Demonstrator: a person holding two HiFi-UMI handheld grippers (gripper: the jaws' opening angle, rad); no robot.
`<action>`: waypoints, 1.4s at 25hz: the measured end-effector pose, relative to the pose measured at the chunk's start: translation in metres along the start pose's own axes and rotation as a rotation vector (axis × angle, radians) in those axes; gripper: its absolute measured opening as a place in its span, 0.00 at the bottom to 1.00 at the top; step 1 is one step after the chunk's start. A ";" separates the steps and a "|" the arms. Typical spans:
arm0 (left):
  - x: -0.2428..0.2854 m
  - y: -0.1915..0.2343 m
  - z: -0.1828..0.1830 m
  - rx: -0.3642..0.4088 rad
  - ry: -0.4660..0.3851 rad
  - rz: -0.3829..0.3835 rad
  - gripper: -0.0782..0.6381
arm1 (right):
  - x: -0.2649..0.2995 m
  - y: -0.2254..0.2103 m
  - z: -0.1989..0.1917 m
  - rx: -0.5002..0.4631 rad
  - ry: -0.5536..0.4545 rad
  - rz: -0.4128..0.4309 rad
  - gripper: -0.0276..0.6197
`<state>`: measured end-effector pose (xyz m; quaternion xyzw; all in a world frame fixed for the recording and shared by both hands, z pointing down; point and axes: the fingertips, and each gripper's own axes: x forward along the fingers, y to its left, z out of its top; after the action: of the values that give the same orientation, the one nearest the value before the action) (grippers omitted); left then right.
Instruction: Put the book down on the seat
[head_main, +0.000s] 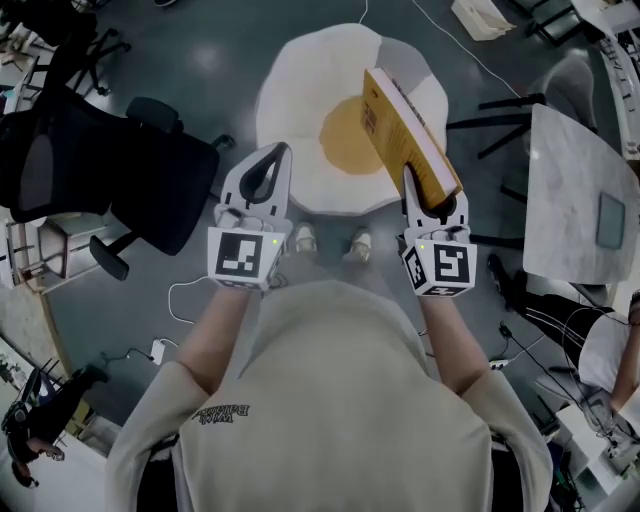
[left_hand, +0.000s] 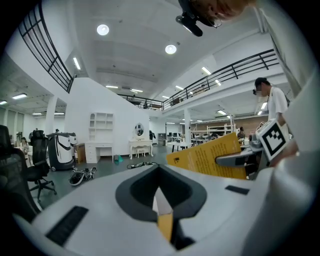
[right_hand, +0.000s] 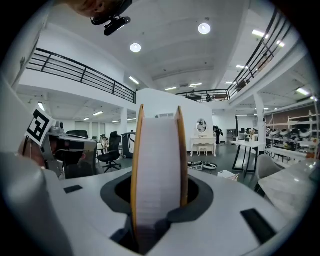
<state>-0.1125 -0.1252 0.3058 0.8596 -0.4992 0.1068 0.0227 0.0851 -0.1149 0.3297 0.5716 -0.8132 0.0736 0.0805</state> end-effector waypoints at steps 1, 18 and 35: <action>0.006 0.003 -0.001 -0.002 0.000 0.004 0.12 | 0.010 -0.002 -0.004 0.000 0.006 0.003 0.27; 0.118 0.043 -0.153 -0.020 0.052 0.093 0.12 | 0.183 -0.020 -0.146 -0.039 0.063 0.056 0.27; 0.179 0.041 -0.379 -0.055 0.175 0.114 0.12 | 0.285 0.022 -0.412 -0.140 0.256 0.180 0.27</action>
<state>-0.1229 -0.2430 0.7102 0.8162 -0.5462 0.1685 0.0838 -0.0112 -0.2823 0.7929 0.4755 -0.8474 0.0960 0.2159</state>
